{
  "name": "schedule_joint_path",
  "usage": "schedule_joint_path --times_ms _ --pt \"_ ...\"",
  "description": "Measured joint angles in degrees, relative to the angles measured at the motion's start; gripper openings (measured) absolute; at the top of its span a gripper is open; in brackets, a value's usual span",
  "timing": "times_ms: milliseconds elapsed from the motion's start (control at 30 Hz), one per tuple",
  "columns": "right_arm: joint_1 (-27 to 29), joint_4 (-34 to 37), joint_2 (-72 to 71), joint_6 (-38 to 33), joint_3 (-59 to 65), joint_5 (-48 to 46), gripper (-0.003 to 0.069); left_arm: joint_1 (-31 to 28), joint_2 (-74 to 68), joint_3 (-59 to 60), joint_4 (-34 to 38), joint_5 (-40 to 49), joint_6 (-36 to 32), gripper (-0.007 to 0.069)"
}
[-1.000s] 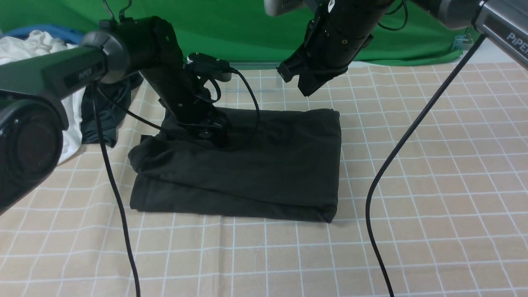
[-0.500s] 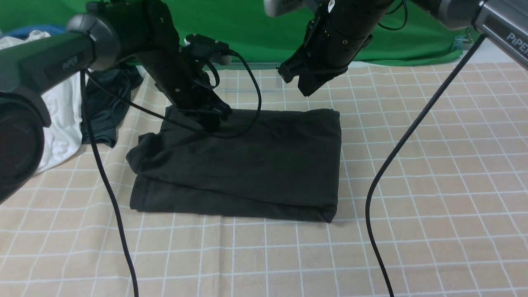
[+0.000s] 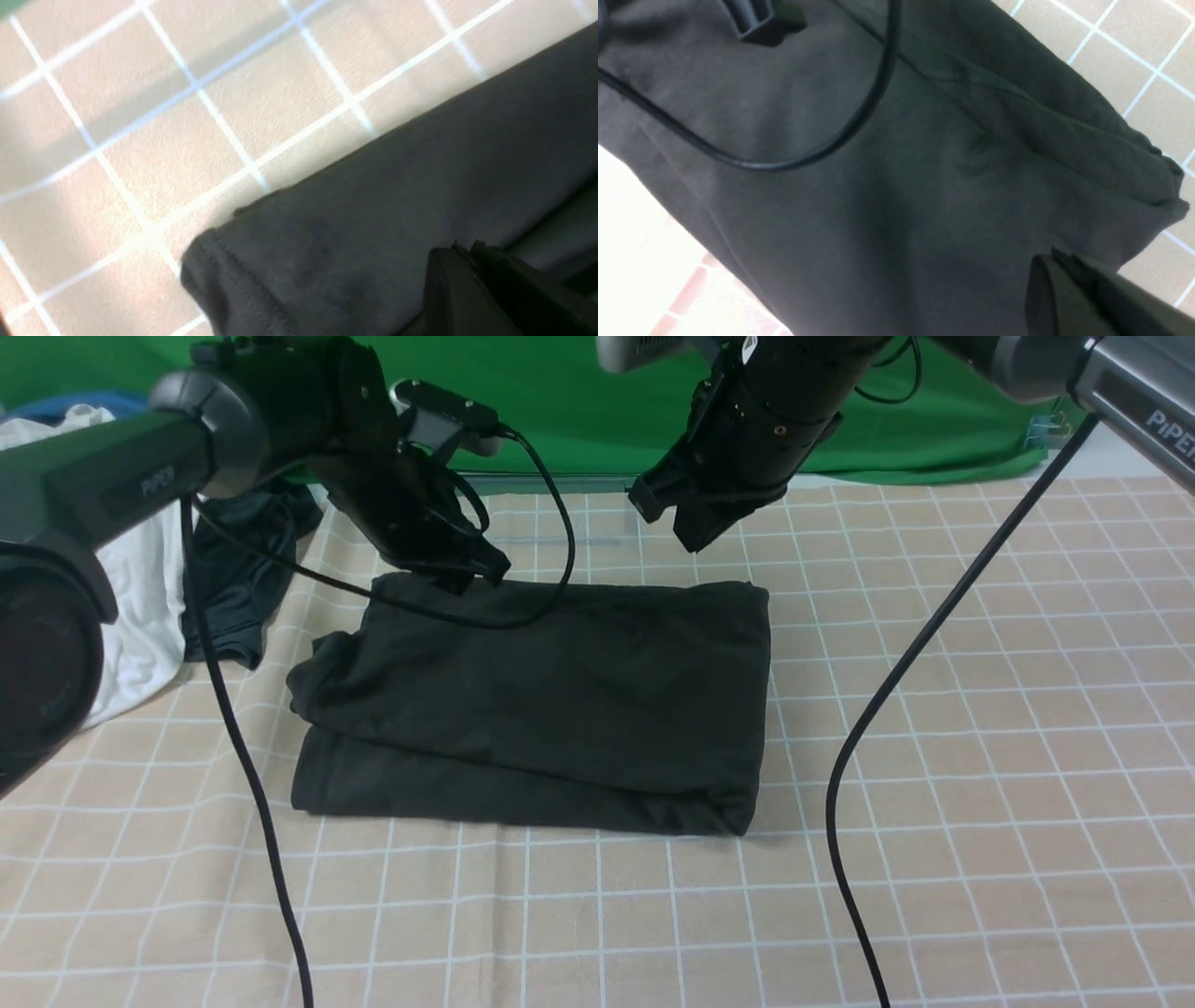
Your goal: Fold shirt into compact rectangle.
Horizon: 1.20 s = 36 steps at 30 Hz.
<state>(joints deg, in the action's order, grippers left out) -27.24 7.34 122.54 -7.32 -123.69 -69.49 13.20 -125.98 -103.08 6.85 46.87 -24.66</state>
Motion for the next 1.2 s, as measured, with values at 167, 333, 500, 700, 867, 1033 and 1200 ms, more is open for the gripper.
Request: schedule_joint_path --times_ms 167,333,500,700,867,1033,1200 --pt "0.00 -0.29 -0.68 0.00 0.05 -0.31 0.0076 -0.07 1.76 0.00 -7.30 2.41 8.46 0.0101" --pt "0.00 -0.34 -2.76 0.00 0.11 -0.31 0.0054 -0.22 6.94 0.51 -6.85 9.29 10.34 0.0107" --pt "0.40 -0.07 -5.61 -0.04 6.34 -0.22 0.0035 -0.22 14.96 10.33 -0.26 8.11 10.45 0.0034" --pt "0.66 1.30 -5.83 -0.31 14.91 -0.37 0.0035 -1.46 15.39 24.57 1.19 1.73 13.00 0.0019" --pt "0.76 1.62 -5.83 -0.45 18.65 -0.30 0.0035 -6.30 15.26 31.15 5.68 -2.11 15.41 0.0019" --pt "0.76 1.91 -5.83 -0.99 21.03 -0.45 0.0035 -8.81 15.93 33.08 10.12 -2.98 14.98 0.0019" --pt "0.56 6.83 -5.83 -3.16 21.34 -0.45 0.0035 -9.12 17.95 34.01 10.99 -1.46 11.56 0.0019"
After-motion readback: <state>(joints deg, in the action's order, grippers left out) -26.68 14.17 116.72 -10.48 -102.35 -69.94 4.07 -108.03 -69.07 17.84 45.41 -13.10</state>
